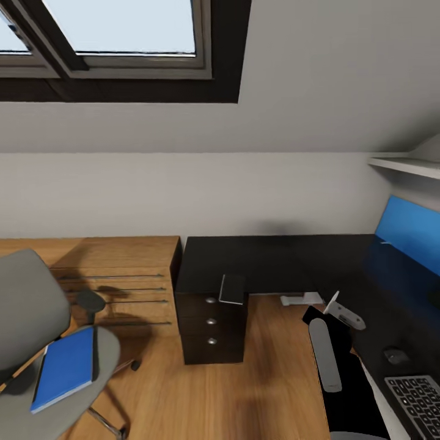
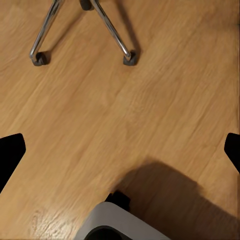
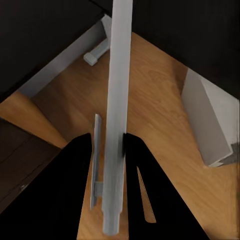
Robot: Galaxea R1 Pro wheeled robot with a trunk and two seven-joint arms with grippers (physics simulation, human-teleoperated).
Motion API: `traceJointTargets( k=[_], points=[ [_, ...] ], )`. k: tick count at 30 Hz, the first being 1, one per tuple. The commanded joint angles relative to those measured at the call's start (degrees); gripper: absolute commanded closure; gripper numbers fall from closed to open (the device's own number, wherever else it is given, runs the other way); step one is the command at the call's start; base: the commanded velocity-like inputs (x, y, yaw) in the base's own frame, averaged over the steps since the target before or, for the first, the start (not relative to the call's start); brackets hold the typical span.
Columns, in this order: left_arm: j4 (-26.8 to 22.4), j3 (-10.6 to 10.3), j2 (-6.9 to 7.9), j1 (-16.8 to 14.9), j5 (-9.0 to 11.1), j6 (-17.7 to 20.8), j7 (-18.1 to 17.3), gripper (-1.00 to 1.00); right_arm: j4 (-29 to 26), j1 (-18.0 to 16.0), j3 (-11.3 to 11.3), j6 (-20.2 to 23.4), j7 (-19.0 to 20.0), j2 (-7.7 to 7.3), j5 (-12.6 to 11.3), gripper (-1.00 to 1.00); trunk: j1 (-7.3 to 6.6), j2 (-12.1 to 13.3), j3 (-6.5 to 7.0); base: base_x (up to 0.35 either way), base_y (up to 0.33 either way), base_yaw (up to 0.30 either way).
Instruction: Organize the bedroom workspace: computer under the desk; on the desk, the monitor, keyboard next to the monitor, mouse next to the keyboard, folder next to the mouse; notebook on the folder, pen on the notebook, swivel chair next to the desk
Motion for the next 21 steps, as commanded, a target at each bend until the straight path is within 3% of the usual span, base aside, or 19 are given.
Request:
traceJointTargets(
  k=[1,21],
  points=[
    [0.0,0.0,-0.03,0.0,0.6,-0.3,0.0,-1.0,0.0,-0.1,0.0,0.2,-0.4,0.03,-0.5,1.0,0.01,-0.1,-0.09,0.0,0.0,-0.292],
    [0.0,0.1,-0.03,0.0,0.6,-0.3,0.0,-1.0,1.0,-0.1,0.2,0.1,-0.2,0.03,-0.6,1.0,0.01,-0.1,-0.09,0.0,0.0,-0.276]
  ],
)
